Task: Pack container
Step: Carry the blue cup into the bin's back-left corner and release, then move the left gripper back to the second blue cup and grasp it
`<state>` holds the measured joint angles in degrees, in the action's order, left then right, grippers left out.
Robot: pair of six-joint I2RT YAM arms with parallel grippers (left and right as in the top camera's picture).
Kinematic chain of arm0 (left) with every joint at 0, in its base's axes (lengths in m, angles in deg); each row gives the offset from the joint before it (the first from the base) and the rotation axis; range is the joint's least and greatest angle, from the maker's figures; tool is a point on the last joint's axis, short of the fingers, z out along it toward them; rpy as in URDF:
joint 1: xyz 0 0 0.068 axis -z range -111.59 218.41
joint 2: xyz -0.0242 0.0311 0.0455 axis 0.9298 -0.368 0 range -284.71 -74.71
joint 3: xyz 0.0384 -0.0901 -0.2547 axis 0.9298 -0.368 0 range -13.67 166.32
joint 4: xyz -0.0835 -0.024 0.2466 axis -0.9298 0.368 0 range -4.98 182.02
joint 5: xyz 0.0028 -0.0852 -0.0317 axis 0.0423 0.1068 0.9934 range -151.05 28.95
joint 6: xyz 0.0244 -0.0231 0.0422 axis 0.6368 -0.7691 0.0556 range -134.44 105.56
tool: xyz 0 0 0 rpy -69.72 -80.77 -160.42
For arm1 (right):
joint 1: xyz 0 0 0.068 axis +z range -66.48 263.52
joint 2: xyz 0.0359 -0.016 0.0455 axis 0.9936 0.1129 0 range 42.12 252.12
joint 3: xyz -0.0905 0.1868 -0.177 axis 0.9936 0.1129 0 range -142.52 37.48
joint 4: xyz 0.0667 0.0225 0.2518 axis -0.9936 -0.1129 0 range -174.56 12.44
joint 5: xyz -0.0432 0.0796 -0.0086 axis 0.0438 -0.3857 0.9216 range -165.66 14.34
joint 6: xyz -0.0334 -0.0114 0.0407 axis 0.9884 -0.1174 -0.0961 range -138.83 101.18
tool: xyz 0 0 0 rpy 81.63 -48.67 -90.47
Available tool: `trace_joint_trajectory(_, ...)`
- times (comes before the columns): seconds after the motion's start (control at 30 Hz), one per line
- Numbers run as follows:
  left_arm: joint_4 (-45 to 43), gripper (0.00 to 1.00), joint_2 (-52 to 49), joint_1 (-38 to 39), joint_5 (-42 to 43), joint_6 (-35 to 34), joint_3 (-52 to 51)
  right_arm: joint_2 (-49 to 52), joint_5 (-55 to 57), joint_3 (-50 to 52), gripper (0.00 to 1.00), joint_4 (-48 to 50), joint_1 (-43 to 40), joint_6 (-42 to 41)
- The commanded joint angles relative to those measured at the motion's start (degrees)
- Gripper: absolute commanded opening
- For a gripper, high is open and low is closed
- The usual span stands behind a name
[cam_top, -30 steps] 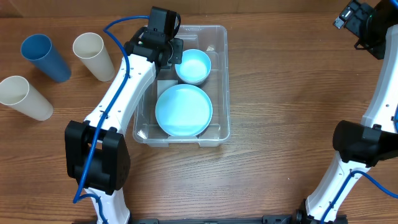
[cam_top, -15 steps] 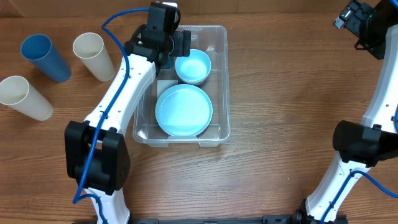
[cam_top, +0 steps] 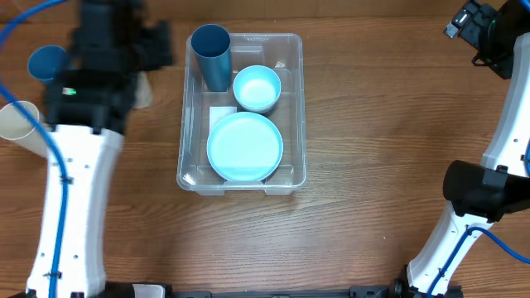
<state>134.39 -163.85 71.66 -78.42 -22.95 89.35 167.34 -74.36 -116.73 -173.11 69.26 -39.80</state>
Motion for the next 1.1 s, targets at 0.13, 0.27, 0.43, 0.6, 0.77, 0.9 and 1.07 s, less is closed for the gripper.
trace_joint_trajectory(0.13,-4.02,1.0,-8.63,-12.48,0.81,-9.33,-0.07,0.09,0.09,-0.22,1.0,0.28,-0.28,-0.26)
trace_joint_trajectory(0.27,-7.37,1.0,-12.94,-15.1,0.42,-9.31,-0.07,0.09,0.09,-0.22,1.0,0.28,-0.28,-0.26)
trace_joint_trajectory(0.43,-10.16,1.0,-18.71,-18.69,0.44,-9.33,-0.07,0.09,0.09,-0.22,1.0,0.28,-0.28,-0.26)
trace_joint_trajectory(0.6,-13.18,1.0,-23.32,-20.48,0.52,-8.55,-0.07,0.09,0.09,-0.22,1.0,0.28,-0.28,-0.26)
trace_joint_trajectory(0.77,-15.72,0.91,-26.6,-20.55,0.83,-6.32,-0.07,0.09,0.09,-0.22,1.0,0.28,-0.28,-0.26)
trace_joint_trajectory(0.9,-18.23,0.86,-28.63,-20.55,0.9,-6.25,-0.07,0.09,0.09,-0.22,1.0,0.28,-0.28,-0.26)
trace_joint_trajectory(1.07,-20.68,0.76,-31.58,-20.55,0.92,-5.16,-0.07,0.09,0.09,-0.22,1.0,0.28,-0.28,-0.26)
